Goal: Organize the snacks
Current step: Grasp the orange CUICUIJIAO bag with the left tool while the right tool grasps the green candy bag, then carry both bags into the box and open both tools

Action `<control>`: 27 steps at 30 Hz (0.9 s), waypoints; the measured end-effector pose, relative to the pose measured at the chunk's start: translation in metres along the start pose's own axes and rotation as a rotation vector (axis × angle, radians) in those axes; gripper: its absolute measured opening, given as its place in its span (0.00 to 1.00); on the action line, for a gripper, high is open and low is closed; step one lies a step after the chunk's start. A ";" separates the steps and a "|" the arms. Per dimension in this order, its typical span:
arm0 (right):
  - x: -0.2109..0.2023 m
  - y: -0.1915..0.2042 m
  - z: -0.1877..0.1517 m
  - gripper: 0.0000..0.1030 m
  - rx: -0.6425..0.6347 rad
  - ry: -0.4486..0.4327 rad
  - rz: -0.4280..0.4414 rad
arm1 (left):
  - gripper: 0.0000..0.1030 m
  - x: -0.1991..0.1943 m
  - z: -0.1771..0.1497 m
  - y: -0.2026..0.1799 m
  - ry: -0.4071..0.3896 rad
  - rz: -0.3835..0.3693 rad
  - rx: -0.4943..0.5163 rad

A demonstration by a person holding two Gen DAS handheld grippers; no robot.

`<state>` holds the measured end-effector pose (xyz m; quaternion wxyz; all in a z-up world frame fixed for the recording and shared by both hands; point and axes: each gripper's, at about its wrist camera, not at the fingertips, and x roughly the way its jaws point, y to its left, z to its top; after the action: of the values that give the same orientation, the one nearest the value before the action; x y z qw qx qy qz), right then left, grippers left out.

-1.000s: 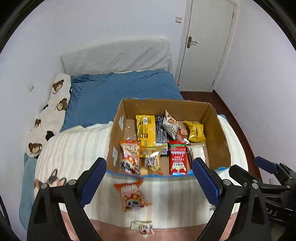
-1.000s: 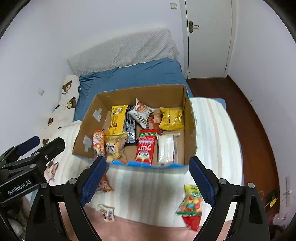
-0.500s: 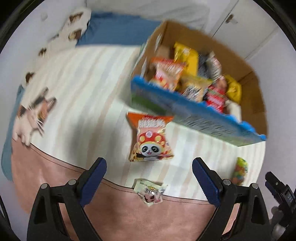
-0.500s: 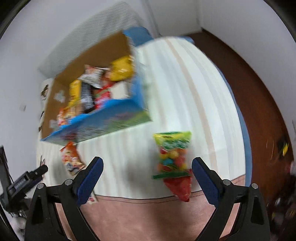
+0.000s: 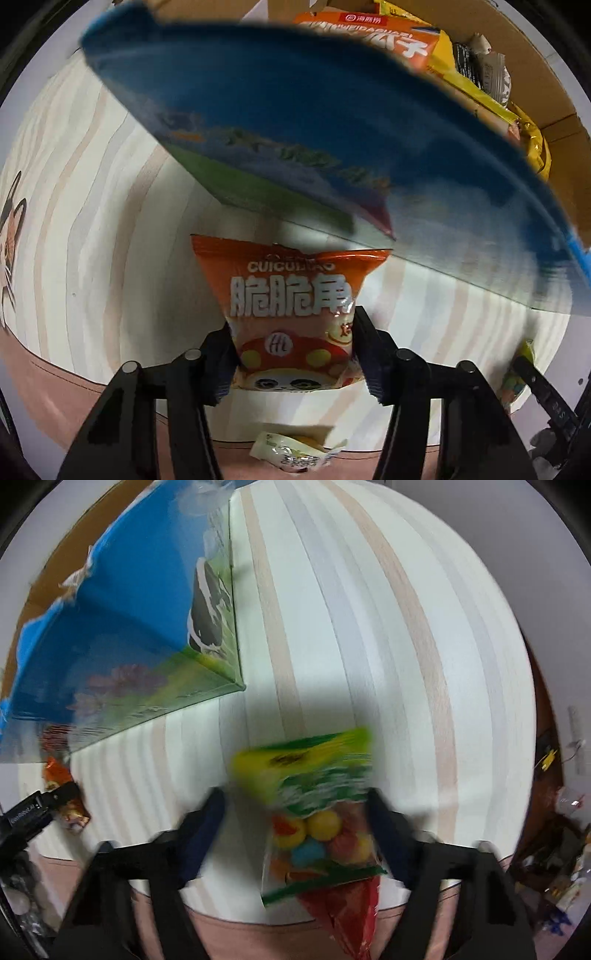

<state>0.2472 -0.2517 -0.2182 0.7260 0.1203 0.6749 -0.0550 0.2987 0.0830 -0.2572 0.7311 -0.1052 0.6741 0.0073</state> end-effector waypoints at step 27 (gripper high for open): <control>0.024 0.072 -0.133 0.62 -0.208 0.094 0.037 | 0.48 0.015 -0.124 0.048 0.065 0.076 0.127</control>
<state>0.1383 -0.1474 -0.2428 0.7029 0.0595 0.7080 0.0344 0.1708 0.1074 -0.2872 0.7131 -0.0333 0.7002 -0.0110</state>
